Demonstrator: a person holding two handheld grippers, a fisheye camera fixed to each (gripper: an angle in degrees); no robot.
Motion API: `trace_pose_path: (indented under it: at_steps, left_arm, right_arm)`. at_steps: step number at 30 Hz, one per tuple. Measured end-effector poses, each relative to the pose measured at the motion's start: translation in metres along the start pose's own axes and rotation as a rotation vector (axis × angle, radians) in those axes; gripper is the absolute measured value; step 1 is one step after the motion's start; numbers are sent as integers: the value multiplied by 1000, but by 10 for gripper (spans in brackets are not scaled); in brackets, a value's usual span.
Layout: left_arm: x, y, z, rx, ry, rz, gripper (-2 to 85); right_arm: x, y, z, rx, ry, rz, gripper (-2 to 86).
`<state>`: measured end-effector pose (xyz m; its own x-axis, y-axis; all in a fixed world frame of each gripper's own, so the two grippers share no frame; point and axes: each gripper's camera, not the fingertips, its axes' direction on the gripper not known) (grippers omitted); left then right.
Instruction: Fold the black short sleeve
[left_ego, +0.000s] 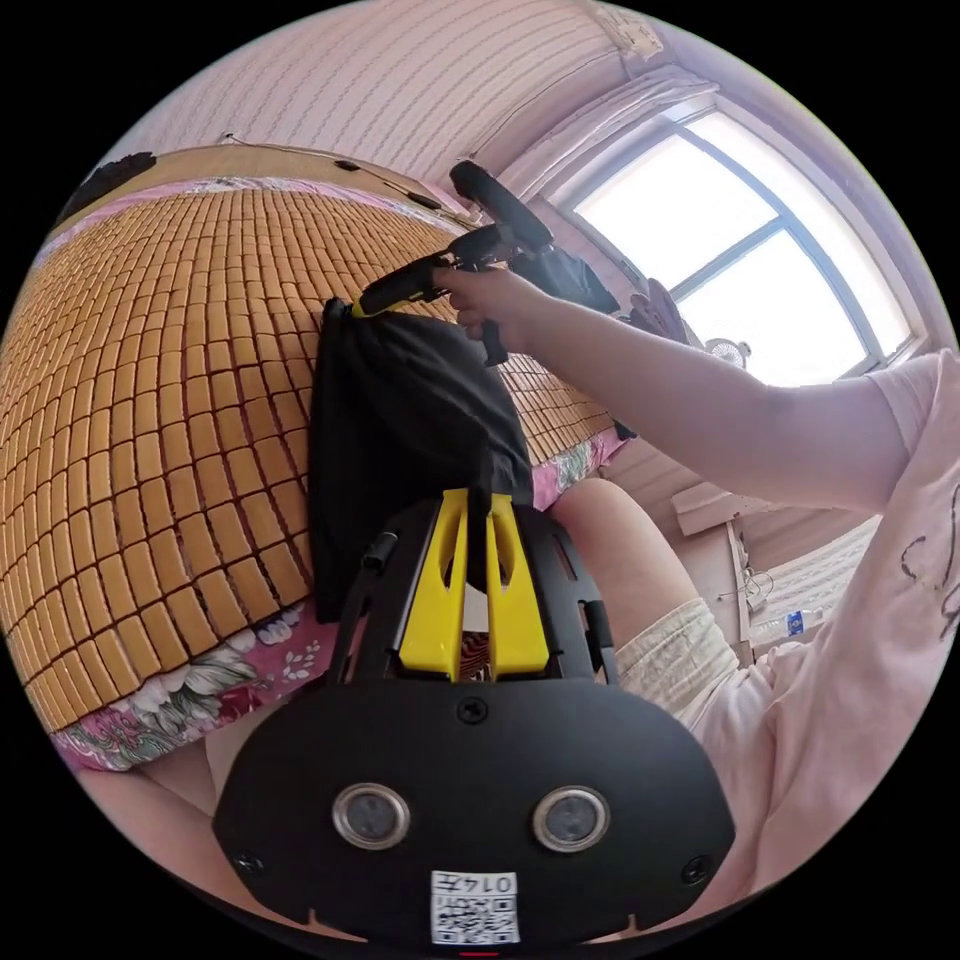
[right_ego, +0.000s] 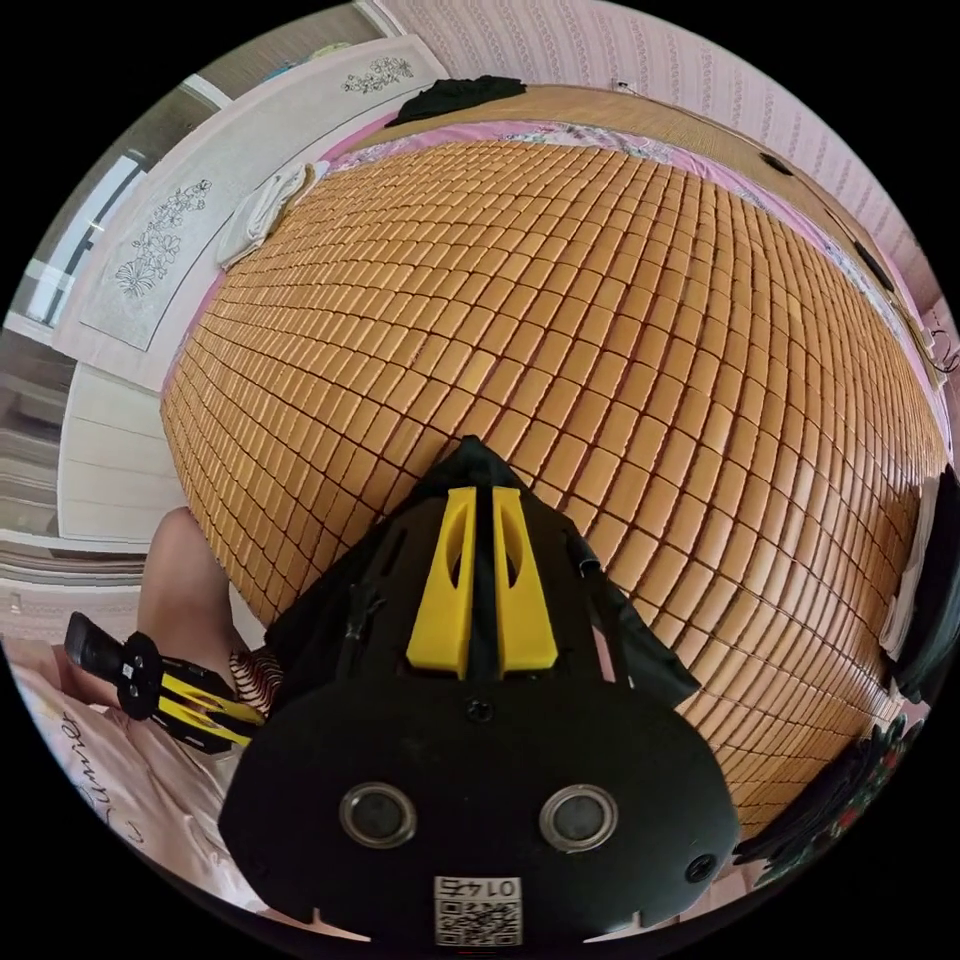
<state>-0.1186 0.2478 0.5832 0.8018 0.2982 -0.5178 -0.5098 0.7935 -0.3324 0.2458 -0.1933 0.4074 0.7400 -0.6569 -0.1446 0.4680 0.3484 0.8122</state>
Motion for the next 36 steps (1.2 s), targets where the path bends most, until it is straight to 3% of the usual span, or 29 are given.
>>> trace_pose_path:
  at_steps: [3, 7, 10, 12, 17, 24, 31, 36]
  left_arm:
    - [6, -6, -6, 28, 46, 14, -1]
    - [15, -10, -21, 103, 78, 17, 3]
    - [14, -12, -32, 121, -42, 0, 12]
    - [-2, -12, -26, 77, -155, -74, 29]
    - [-42, -5, -18, -42, -230, -281, 84]
    - [-48, 2, -27, -150, -293, -286, 95]
    - [-40, -11, -18, -89, -206, -292, 147]
    - [-42, -24, 2, -96, -91, -360, 114]
  right_arm:
    - [2, 20, -39, 85, 28, 4, 21]
    - [0, 23, -87, 192, -78, -5, 19]
    - [-12, 6, -88, 172, -88, -22, 29]
    - [-14, -5, -71, 122, -79, -4, 43]
    - [-16, -4, -60, 77, -120, 19, 57]
    - [-34, 4, -71, 27, -4, -112, 87]
    - [-54, 4, -53, -67, 74, -273, 141]
    - [-65, 16, -40, -126, 72, -332, 138]
